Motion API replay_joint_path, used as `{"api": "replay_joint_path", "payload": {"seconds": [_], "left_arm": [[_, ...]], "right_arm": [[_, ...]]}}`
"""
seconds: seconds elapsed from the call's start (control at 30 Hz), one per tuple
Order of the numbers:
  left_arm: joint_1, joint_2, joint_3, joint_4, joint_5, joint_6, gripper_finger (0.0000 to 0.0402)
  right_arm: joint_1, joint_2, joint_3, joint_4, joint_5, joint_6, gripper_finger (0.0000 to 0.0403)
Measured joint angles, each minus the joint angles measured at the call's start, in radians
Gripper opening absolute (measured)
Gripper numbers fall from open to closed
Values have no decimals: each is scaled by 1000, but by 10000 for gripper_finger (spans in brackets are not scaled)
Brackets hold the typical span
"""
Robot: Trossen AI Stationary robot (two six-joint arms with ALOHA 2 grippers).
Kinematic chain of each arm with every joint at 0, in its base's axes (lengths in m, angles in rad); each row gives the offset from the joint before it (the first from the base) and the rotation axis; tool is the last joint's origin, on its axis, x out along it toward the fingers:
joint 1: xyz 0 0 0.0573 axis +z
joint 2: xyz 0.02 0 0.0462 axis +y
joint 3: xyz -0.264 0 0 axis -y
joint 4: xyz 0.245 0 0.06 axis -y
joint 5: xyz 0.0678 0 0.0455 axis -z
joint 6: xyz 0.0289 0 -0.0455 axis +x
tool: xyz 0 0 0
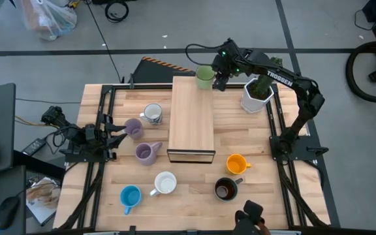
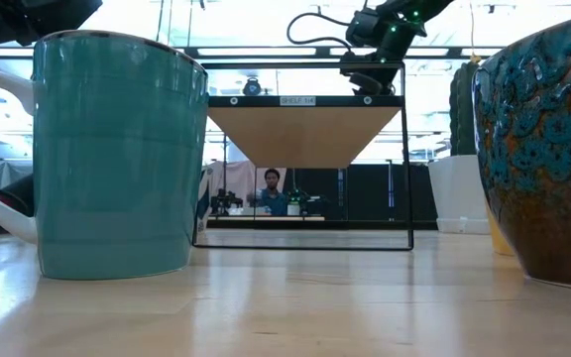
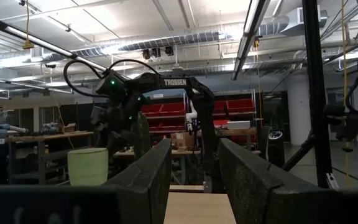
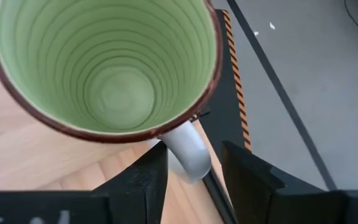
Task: Place coffee mugs
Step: Put the green mug on the shelf
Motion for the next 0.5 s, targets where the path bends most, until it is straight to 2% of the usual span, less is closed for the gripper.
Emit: {"api": "replay_joint_path", "payload": {"seconds": [0.5], "left_arm": [[0, 0, 0, 0, 0, 2, 139]], "right_arm": [[7, -2, 0, -98, -58, 20, 141]]}}
